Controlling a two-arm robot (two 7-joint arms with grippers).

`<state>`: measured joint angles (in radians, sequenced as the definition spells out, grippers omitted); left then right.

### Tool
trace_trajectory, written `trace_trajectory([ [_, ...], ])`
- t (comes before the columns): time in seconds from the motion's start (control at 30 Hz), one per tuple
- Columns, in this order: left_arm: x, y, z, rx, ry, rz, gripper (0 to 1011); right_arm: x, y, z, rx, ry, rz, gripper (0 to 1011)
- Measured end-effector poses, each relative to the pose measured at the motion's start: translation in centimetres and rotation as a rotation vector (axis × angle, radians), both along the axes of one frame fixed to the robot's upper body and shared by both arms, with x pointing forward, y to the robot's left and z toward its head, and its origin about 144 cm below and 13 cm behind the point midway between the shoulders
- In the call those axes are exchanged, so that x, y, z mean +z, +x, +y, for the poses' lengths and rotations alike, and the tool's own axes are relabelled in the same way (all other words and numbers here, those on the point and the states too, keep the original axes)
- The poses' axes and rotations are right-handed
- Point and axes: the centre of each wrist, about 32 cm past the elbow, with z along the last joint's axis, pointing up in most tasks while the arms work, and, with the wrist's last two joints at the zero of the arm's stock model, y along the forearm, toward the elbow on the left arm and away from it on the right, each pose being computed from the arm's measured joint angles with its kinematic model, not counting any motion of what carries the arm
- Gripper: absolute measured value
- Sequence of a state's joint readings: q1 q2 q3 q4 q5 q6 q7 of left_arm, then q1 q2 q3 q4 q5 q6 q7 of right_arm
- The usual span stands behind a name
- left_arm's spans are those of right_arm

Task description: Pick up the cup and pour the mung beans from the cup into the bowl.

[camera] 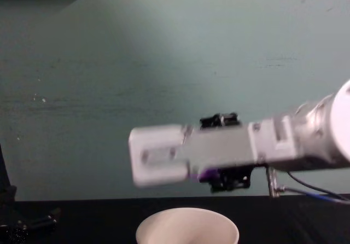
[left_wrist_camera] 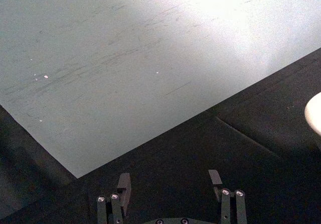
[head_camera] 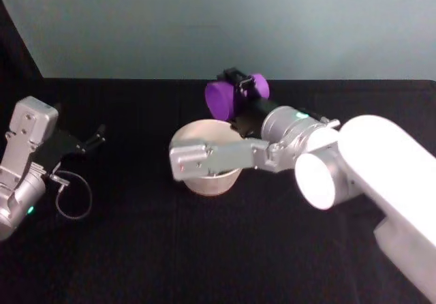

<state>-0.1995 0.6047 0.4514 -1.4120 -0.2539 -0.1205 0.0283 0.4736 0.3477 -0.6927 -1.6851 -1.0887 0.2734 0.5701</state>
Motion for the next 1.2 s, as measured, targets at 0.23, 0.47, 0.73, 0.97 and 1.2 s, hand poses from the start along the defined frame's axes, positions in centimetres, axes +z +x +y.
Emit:
trace_trajectory([
  [0.23,0.0,0.0,0.0,0.0,0.0,0.0,1000,0.8,0.6,-1.7,-0.03,0.208,0.059,730],
  [0.47,0.0,0.0,0.0,0.0,0.0,0.0,1000,1.3,1.1,-3.7,-0.055,0.452,0.139,730],
  [0.73,0.0,0.0,0.0,0.0,0.0,0.0,1000,1.0,1.7,-6.3,-0.027,0.714,0.229,730],
  [0.97,0.0,0.0,0.0,0.0,0.0,0.0,1000,0.5,2.1,-8.0,-0.019,0.893,0.293,730],
  [1.2,0.0,0.0,0.0,0.0,0.0,0.0,1000,-0.5,2.7,-9.4,0.015,1.087,0.391,730],
])
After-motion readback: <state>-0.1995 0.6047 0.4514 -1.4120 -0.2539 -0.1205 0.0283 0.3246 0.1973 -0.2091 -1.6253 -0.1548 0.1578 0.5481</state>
